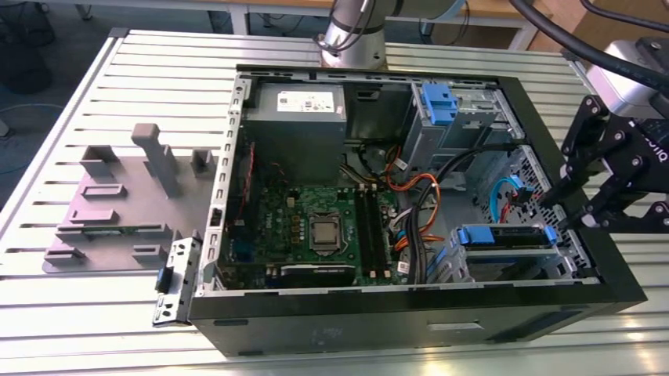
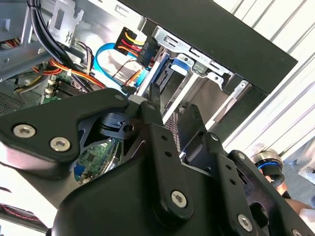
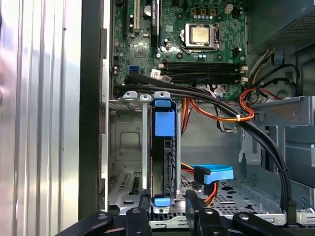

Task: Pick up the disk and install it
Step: 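Insert the first disk wire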

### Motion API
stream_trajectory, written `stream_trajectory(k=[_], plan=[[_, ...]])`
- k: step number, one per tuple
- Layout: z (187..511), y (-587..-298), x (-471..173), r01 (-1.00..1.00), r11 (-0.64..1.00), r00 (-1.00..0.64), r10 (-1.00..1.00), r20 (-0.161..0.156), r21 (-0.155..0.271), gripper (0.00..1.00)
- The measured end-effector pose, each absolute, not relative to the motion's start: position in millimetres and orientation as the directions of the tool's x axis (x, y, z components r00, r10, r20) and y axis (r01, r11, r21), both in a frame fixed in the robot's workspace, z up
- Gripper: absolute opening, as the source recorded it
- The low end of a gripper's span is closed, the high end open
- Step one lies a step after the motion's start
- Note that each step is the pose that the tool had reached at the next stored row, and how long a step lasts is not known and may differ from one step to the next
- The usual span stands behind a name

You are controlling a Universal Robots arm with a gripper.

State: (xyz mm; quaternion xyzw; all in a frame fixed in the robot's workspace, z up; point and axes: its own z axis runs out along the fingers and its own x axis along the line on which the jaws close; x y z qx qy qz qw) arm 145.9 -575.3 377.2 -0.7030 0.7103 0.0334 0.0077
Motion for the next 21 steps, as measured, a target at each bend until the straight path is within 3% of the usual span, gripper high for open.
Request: stream_trajectory(k=[21], plan=[[377.1, -567.4, 148.5, -0.999, 0.009, -0.011, -0.998, -0.058, 0.037, 0.41]])
